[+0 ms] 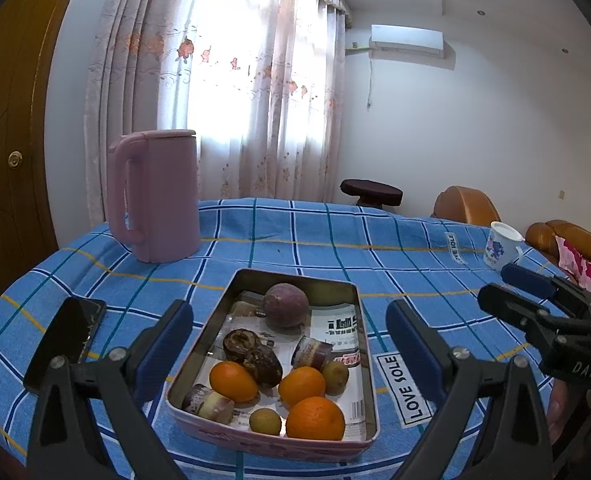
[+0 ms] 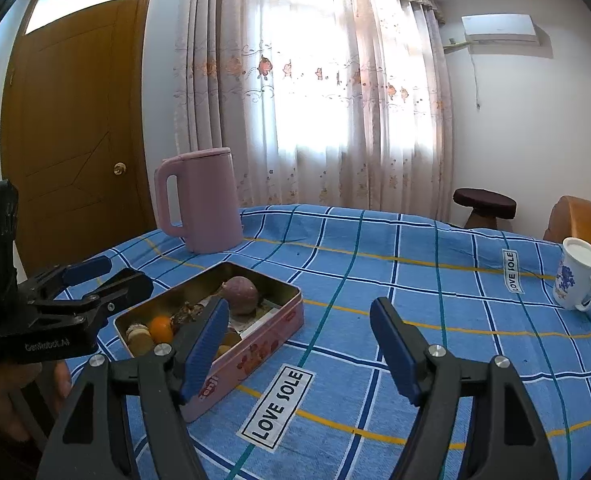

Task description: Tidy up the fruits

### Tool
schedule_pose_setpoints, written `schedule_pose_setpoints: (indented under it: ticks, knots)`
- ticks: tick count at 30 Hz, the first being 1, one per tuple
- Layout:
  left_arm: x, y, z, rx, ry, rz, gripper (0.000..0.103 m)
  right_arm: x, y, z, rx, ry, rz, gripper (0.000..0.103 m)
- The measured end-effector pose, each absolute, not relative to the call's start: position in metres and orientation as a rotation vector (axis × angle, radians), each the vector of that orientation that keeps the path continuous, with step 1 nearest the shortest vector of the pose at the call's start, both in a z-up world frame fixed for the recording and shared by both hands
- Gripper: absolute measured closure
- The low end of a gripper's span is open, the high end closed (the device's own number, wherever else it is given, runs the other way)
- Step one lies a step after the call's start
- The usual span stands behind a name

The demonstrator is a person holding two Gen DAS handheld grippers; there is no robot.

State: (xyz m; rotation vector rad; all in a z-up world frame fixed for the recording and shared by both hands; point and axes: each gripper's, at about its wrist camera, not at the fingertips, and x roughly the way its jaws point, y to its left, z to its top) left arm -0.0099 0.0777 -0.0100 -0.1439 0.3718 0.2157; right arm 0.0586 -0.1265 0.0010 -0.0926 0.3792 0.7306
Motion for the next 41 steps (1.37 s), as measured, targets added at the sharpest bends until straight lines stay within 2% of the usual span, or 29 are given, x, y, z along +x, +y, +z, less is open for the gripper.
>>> schedule_pose_setpoints:
  ticks: [8, 25, 41]
  knots:
    - [-0.009, 0.077, -0.010, -0.141, 0.371, 0.221, 0.000, 0.060, -0.131, 0.000, -0.084, 0.380, 0.723, 0.028]
    - [-0.018, 0.066, 0.005, -0.109, 0.327, 0.200, 0.000, 0.047, -0.139, 0.013, -0.109, 0.303, 0.695, 0.028]
    - [-0.016, 0.063, 0.004, -0.106, 0.339, 0.209, 0.000, 0.049, -0.139, 0.006, -0.123, 0.312, 0.686, 0.028]
